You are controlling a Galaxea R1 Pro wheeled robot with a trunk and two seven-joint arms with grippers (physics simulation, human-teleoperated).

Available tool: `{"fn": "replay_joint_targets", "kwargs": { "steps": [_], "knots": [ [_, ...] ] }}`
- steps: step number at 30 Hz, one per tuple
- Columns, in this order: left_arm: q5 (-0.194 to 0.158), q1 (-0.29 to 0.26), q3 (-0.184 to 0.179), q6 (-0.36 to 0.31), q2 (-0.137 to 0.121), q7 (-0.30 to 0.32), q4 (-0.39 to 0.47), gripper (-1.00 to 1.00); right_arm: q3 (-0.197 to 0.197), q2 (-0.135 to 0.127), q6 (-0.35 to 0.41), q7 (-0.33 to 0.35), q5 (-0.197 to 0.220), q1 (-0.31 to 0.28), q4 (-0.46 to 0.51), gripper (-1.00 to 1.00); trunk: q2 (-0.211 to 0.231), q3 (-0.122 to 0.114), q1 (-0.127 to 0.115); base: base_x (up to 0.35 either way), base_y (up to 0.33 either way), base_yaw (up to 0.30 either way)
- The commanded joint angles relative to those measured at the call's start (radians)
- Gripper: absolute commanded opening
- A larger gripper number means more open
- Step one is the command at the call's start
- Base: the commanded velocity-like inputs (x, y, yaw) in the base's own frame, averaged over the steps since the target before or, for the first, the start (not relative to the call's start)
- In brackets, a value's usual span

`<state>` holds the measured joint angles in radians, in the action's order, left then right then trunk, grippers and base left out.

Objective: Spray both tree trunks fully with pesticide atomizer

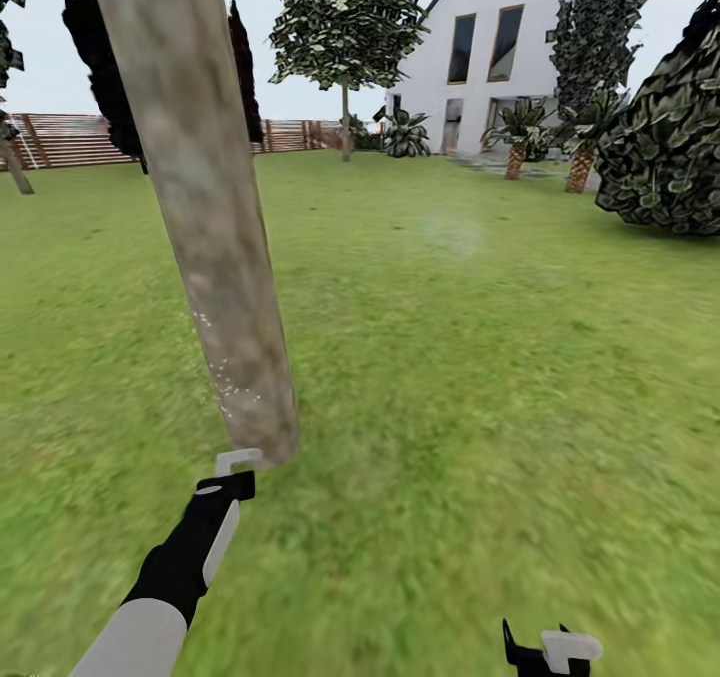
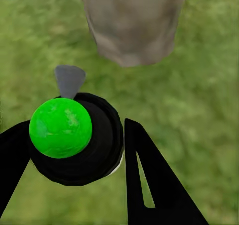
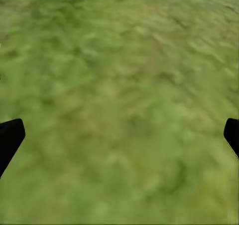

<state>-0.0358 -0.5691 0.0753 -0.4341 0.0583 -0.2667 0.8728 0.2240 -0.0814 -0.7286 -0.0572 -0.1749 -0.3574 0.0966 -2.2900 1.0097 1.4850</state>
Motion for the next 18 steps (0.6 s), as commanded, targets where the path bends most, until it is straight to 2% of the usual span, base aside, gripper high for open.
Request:
{"fn": "replay_joint_targets", "kwargs": {
  "steps": [1,5,13,18],
  "knots": [
    [0.001,0.000,0.000,0.000,0.000,0.000,0.000,-1.00,0.000,0.000,0.000,0.000,0.000,0.000,0.000,1.00,0.000,0.000,0.000,0.162,-0.239,0.278],
    [0.000,0.000,0.000,0.000,0.000,0.000,0.000,-1.00,0.000,0.000,0.000,0.000,0.000,0.000,0.000,1.00,0.000,0.000,0.000,0.162,-0.239,0.226],
    [-0.001,0.000,0.001,0.000,0.000,0.000,0.000,-1.00,0.000,0.000,0.000,0.000,0.000,0.000,0.000,1.00,0.000,0.000,0.000,0.131,-0.252,0.021],
    [-0.001,0.000,0.001,0.000,0.001,0.000,0.000,-1.00,0.000,0.000,0.000,0.000,0.000,0.000,0.000,1.00,0.000,0.000,0.000,0.095,-0.267,0.235]
  ]
}}
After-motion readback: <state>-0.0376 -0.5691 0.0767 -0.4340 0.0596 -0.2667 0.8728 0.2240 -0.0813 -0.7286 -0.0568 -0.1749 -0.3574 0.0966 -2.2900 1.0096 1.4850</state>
